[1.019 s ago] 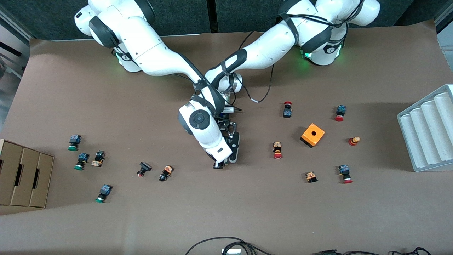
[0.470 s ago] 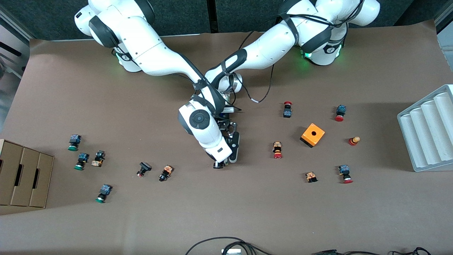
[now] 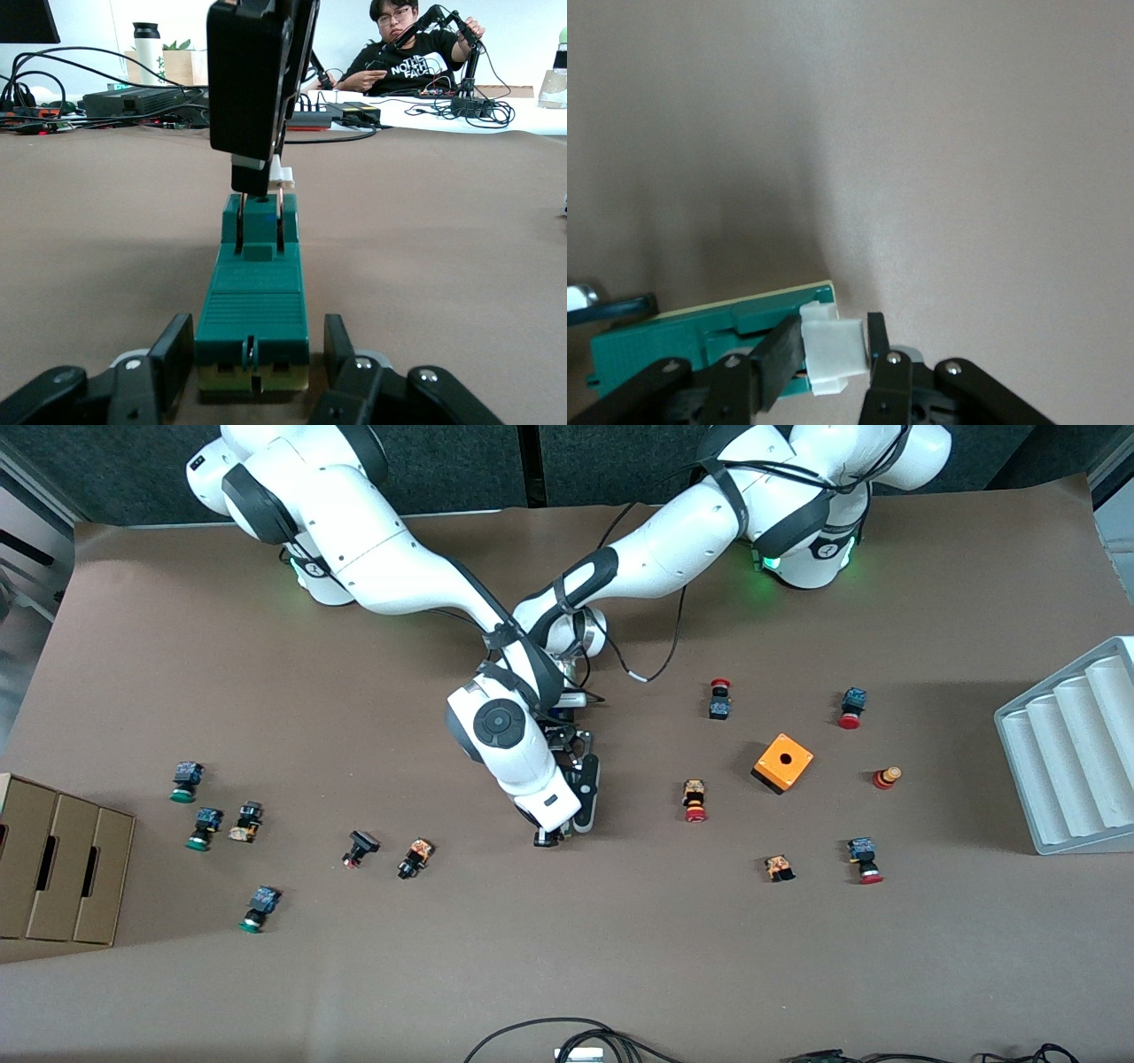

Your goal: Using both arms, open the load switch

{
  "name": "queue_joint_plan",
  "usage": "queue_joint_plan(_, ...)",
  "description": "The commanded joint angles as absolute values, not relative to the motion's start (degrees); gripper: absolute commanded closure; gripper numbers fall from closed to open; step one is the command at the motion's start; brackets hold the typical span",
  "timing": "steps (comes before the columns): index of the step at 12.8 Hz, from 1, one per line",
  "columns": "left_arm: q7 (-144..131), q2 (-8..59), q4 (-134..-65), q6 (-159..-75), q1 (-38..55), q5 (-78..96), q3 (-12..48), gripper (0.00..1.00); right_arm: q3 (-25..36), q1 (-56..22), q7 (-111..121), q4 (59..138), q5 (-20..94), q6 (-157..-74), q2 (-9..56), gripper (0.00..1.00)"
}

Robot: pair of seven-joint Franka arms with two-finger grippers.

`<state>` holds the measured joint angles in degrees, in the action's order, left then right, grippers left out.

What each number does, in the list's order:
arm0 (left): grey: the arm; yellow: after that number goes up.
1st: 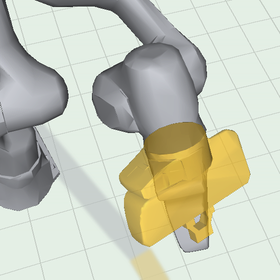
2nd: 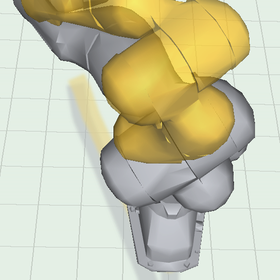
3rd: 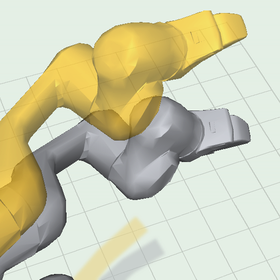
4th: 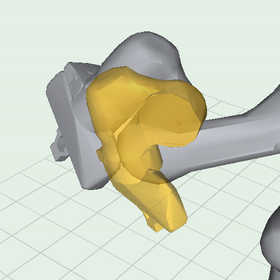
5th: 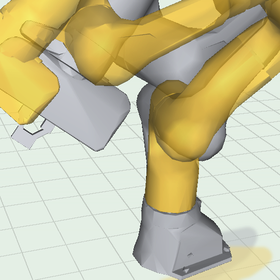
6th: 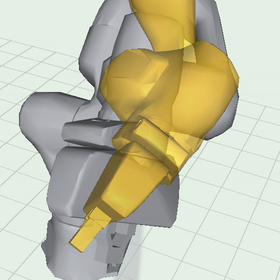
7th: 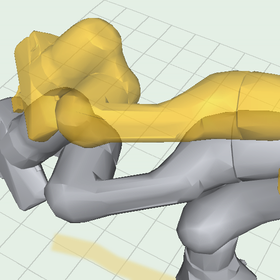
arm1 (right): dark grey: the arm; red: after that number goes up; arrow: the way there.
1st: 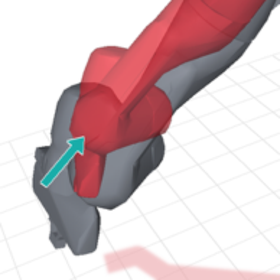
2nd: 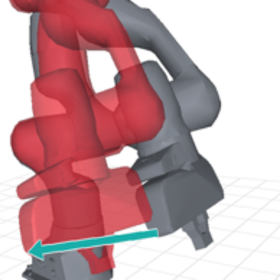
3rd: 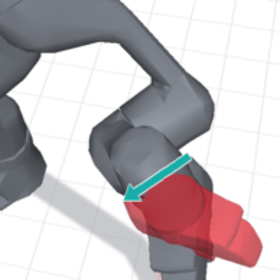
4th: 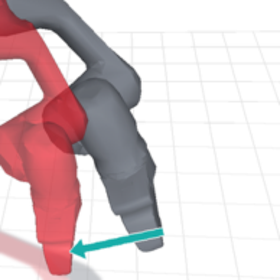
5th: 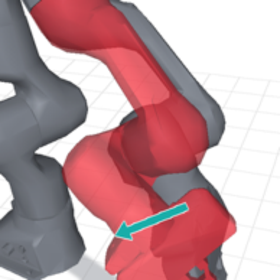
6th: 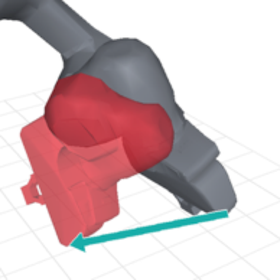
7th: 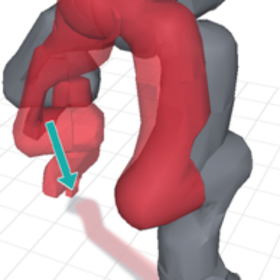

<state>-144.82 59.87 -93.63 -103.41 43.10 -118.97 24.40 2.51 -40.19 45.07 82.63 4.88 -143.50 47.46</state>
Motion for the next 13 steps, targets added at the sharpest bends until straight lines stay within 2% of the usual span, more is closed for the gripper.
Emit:
queue_joint_plan(1,-145.99,60.64,-93.43,-102.92,43.07,-119.53,24.26,0.33,2.90,-40.61,45.09,84.99,5.98,-142.91,45.44,0.63)
queue_joint_plan(13,-145.99,60.73,-93.43,-102.92,43.15,-119.53,24.26,0.33,2.81,-40.78,45.09,87.27,5.98,-141.77,43.33,0.63)
